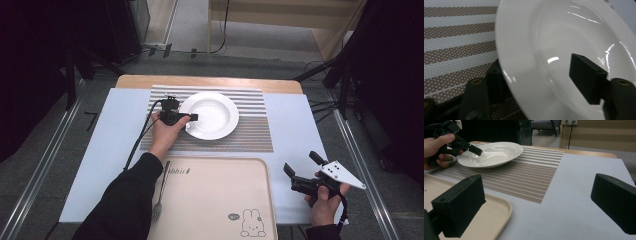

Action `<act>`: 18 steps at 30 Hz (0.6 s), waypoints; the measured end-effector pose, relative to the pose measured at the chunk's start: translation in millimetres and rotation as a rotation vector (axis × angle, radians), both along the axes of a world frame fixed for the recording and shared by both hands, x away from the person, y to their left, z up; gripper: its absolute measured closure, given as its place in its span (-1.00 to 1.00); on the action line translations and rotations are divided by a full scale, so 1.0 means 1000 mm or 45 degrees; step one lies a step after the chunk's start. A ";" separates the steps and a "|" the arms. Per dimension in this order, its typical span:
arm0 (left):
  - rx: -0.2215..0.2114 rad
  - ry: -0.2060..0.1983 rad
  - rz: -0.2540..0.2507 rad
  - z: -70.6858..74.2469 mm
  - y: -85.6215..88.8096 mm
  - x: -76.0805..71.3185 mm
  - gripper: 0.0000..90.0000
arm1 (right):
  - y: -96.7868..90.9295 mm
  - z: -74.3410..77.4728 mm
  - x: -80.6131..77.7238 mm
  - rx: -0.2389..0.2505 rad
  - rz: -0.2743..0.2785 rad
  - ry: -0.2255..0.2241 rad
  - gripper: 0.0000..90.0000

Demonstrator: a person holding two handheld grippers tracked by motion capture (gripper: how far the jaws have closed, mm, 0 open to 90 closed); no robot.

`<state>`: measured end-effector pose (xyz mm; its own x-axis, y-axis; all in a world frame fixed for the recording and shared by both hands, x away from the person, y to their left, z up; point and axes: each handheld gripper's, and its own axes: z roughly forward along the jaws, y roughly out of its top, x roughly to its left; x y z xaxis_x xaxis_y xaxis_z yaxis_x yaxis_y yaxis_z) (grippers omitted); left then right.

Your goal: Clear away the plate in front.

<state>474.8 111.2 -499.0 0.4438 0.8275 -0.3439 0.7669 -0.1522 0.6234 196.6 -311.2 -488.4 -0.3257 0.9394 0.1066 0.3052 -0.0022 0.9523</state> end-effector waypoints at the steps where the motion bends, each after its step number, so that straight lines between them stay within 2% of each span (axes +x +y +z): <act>1: 0.020 -0.004 0.017 0.000 0.000 0.000 -0.08 | 0.000 0.000 0.000 0.000 -0.001 0.002 -1.00; 2: 0.036 -0.008 0.013 0.000 0.001 0.000 0.05 | 0.000 0.000 0.000 0.001 -0.001 0.002 -1.00; 4: 0.060 -0.020 0.011 0.000 0.001 0.000 0.16 | 0.001 0.000 0.000 0.001 -0.002 0.004 -1.00; 10: 0.041 -0.009 0.010 0.001 0.004 0.001 0.23 | 0.000 0.000 0.000 0.000 -0.004 0.005 -1.00; 11: 0.051 -0.017 0.006 0.001 0.003 0.000 0.22 | 0.000 0.000 0.000 -0.001 -0.004 0.005 -1.00; 15: 0.084 -0.101 -0.026 0.008 0.000 -0.005 0.23 | -0.001 0.000 0.000 -0.002 -0.007 0.005 -1.00; 18: 0.055 -0.108 -0.049 0.013 0.002 -0.006 0.29 | -0.001 -0.001 0.000 0.002 -0.011 0.008 -1.00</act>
<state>468.5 113.3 -486.1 0.5014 0.8226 -0.2681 0.7048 -0.2086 0.6781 196.9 -312.1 -488.9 -0.3171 0.9420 0.1100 0.3115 -0.0061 0.9502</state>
